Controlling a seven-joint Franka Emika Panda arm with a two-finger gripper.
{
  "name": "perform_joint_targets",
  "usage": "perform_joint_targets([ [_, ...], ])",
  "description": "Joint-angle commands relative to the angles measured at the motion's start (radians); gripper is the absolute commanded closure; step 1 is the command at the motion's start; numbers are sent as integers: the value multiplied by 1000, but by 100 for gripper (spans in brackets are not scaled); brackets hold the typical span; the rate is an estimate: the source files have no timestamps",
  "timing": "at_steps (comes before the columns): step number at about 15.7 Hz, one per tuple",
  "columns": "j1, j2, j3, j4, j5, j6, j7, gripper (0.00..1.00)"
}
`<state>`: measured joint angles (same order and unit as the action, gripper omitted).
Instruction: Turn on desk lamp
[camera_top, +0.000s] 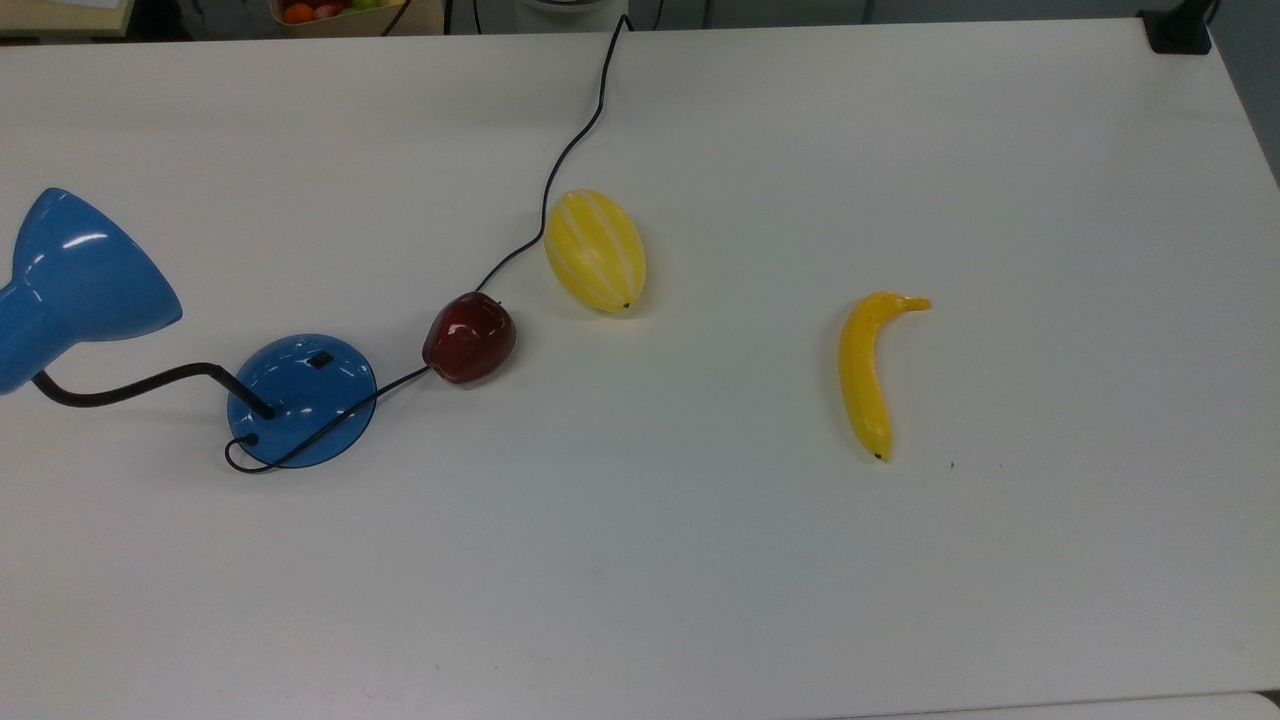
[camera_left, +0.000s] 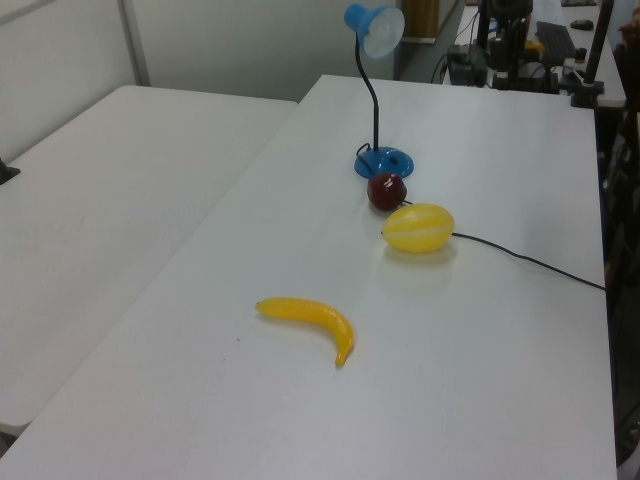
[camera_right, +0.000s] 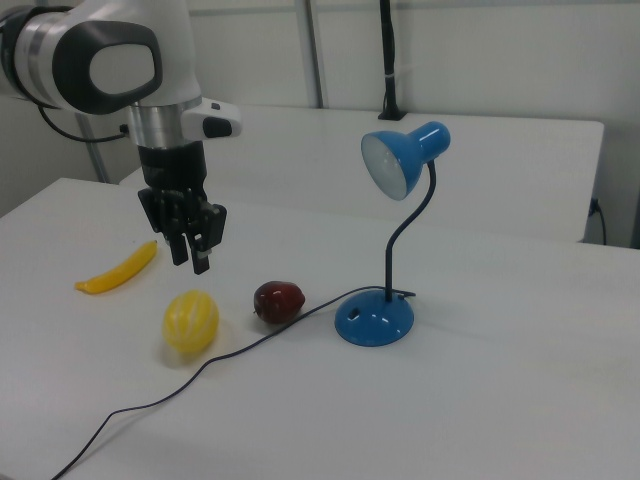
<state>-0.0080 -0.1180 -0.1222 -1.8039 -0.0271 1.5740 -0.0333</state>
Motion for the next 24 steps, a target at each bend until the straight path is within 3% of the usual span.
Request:
perform_joint_targets([
  [1,-1,-2,-4,8,12,12,-22,100],
  [6,-4,35,-5,8,19,96,-7,100],
  [14,-78,139,-5,12,47,348,49,100],
  [19,-119,291,-5,87,47,464,121,100],
  [24,-127,388,-7,92,44,592,162,100],
])
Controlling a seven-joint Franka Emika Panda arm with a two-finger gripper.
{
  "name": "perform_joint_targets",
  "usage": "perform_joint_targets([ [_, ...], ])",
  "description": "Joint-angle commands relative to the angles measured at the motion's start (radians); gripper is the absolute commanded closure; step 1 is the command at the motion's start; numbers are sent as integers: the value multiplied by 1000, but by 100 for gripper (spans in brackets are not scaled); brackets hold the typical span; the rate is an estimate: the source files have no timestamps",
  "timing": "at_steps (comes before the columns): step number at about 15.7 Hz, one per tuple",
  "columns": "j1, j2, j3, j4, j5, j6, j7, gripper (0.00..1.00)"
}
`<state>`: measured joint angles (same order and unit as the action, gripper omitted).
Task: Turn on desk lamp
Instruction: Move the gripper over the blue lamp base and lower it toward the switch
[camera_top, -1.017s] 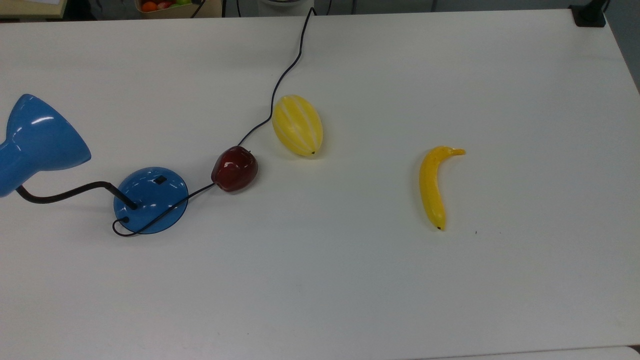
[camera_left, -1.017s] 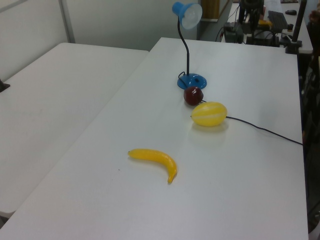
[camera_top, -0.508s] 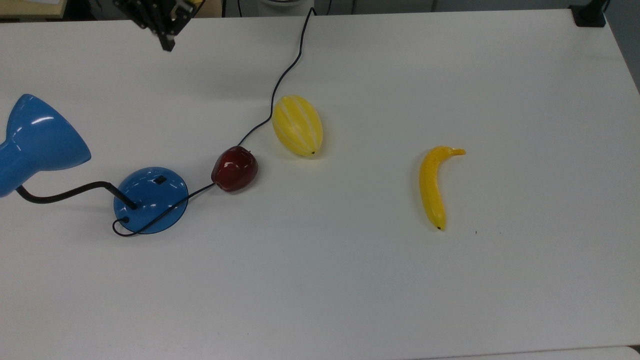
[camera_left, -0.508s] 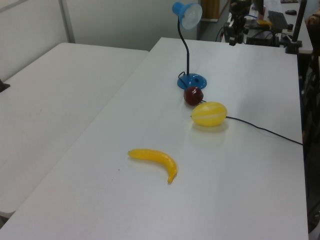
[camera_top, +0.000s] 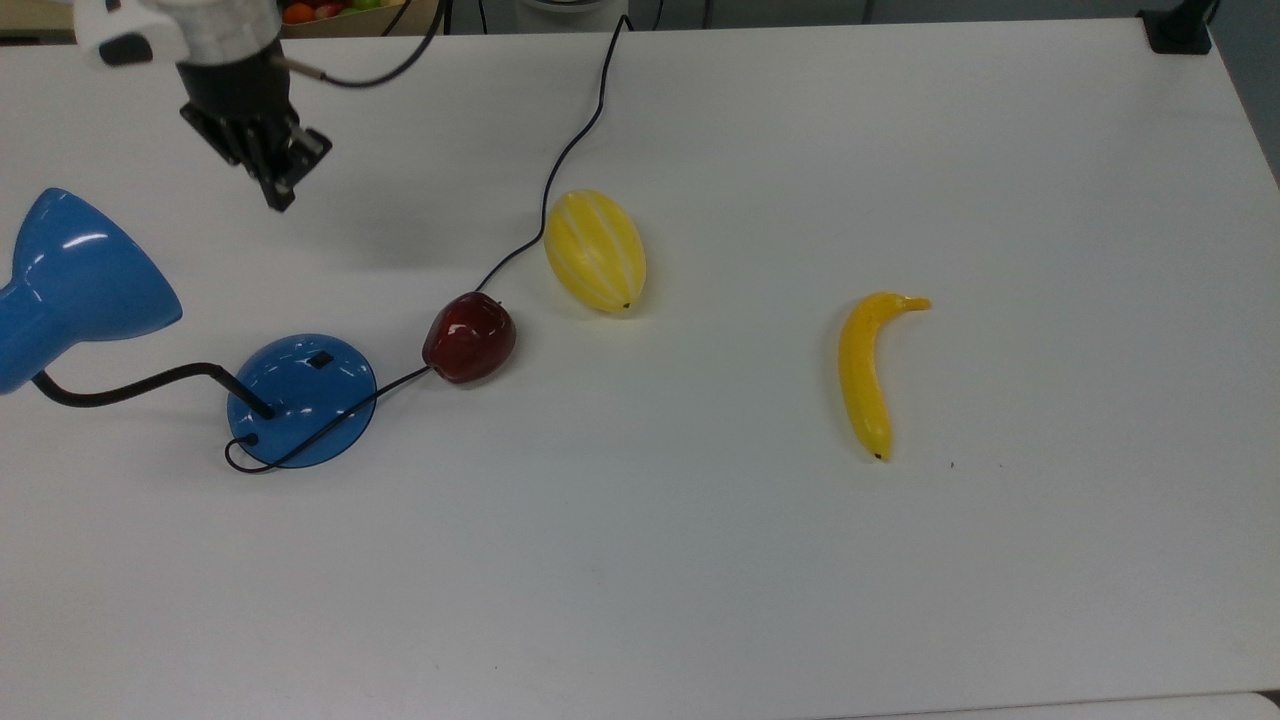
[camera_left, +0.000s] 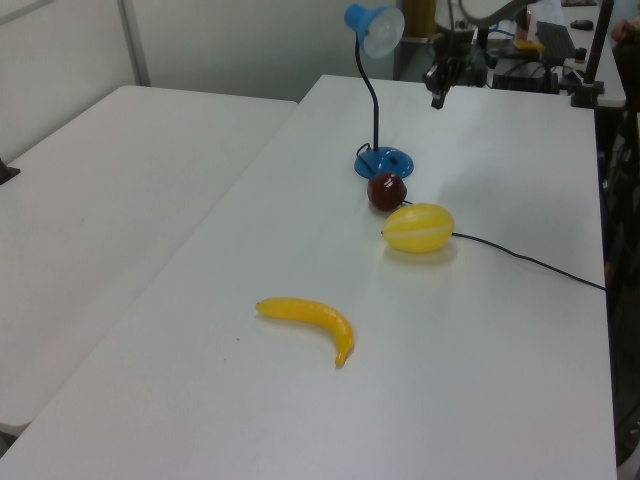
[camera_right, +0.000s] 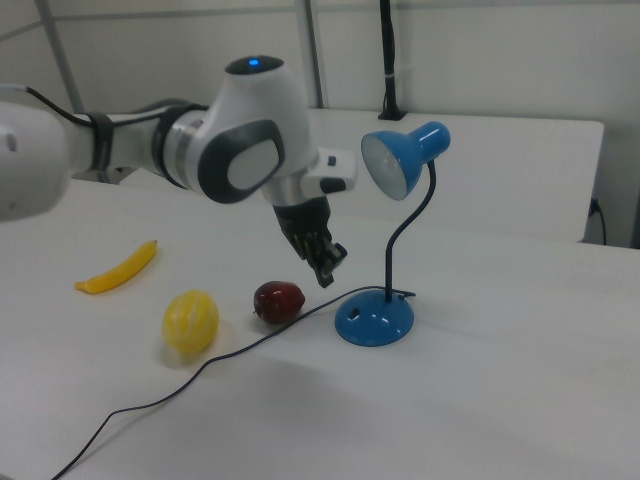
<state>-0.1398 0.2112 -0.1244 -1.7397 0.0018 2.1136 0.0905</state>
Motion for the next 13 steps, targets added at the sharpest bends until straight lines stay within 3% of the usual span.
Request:
perform_joint_targets([
  [1,5,76,-4,28,15,84,55,100],
  [13,14,215,-4,28,3,353,184,100],
])
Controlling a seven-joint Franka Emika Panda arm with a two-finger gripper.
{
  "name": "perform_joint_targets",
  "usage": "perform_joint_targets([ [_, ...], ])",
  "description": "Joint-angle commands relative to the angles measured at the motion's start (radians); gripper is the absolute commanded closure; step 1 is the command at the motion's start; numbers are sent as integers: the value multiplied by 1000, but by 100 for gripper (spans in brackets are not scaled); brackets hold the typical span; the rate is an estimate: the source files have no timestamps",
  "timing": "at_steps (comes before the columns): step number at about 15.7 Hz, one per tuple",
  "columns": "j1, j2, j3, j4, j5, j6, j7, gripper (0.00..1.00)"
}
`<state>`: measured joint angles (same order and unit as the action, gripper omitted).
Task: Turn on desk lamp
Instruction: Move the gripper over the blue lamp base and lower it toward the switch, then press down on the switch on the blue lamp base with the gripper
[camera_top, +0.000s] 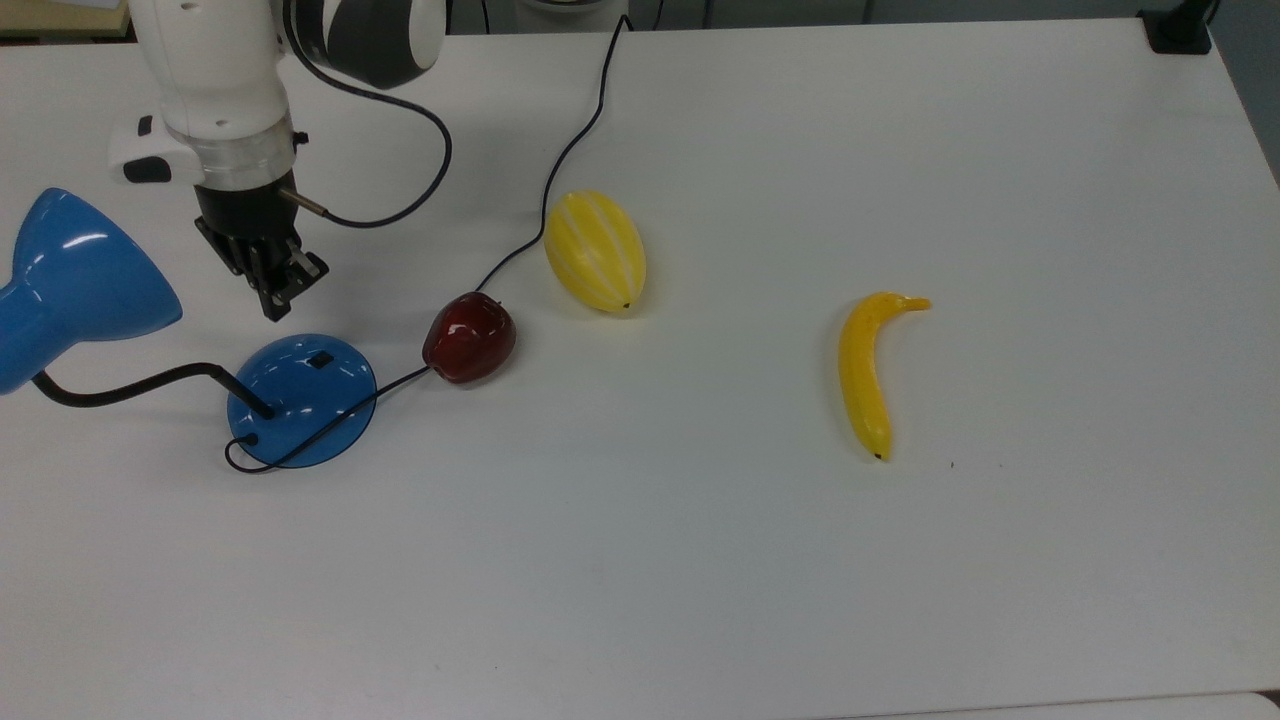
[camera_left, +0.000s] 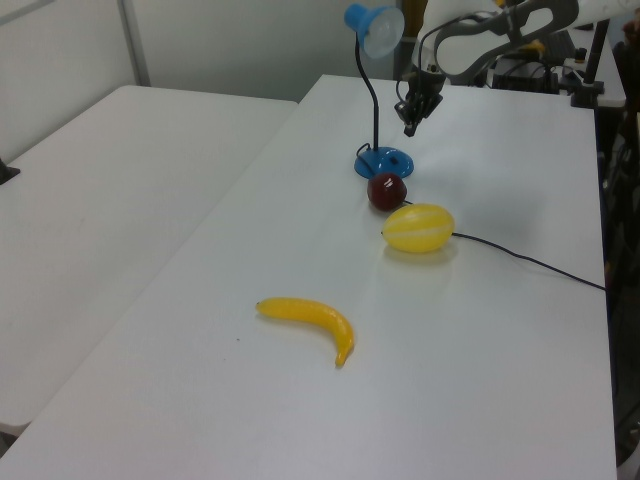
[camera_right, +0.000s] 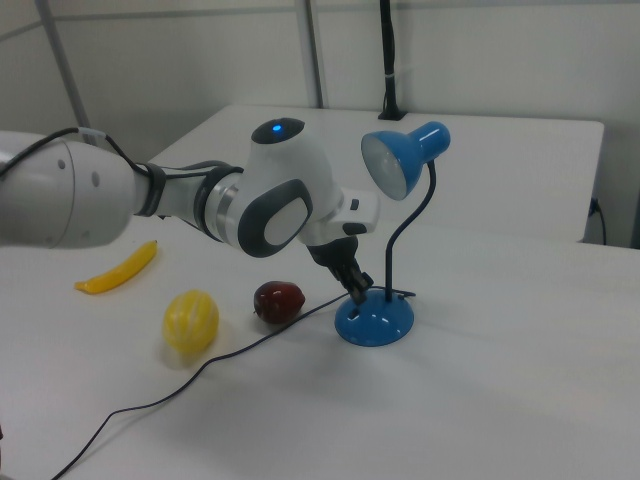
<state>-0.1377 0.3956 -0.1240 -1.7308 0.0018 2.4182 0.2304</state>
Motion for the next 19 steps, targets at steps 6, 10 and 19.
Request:
perform_joint_targets([
  [6,21,68,-5,20,-8,61,58,100],
  [10,40,85,-5,20,-8,65,64,100],
  [19,56,112,-5,20,-23,173,129,100],
])
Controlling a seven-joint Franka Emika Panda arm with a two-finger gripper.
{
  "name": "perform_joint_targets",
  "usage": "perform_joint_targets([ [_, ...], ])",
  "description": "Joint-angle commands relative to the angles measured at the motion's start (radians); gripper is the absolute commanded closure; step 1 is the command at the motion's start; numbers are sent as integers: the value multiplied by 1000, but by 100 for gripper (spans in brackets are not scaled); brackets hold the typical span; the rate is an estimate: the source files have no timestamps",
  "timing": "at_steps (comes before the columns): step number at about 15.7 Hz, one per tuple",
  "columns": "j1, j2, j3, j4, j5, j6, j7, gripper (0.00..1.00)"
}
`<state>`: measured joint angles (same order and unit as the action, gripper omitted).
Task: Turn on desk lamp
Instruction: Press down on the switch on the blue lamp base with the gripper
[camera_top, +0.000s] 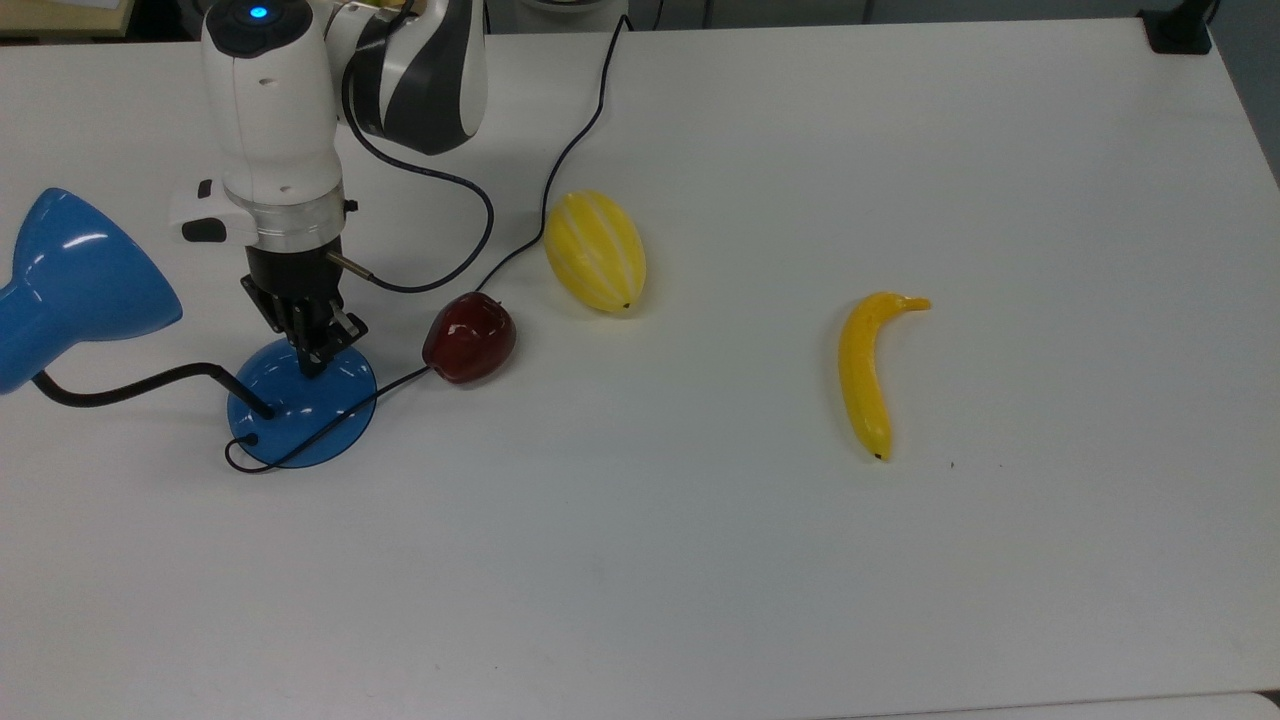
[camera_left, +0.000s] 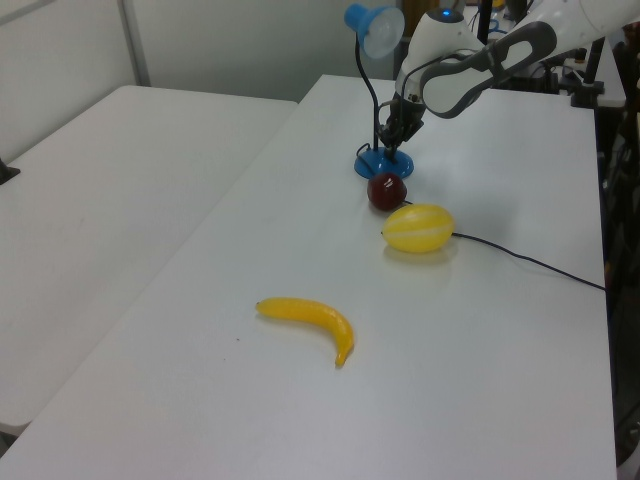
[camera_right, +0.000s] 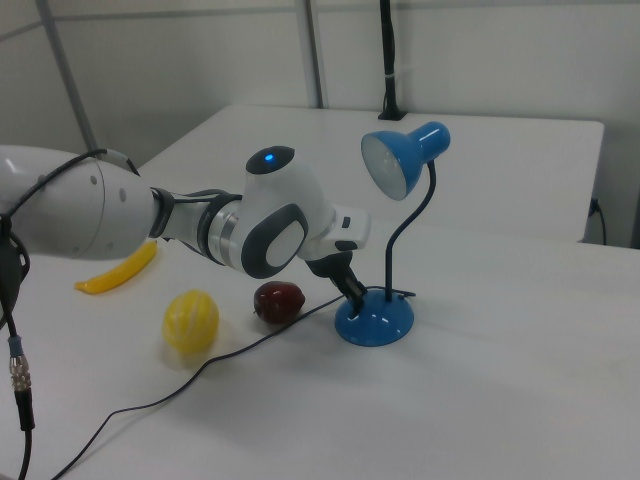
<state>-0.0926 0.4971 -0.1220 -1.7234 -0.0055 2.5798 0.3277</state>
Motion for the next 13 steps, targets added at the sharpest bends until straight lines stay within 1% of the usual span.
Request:
perform_joint_targets([
  [1,11,11,-7,13,-18,11,31,100],
  [13,7,0,-7,11,-18,0,25,100],
])
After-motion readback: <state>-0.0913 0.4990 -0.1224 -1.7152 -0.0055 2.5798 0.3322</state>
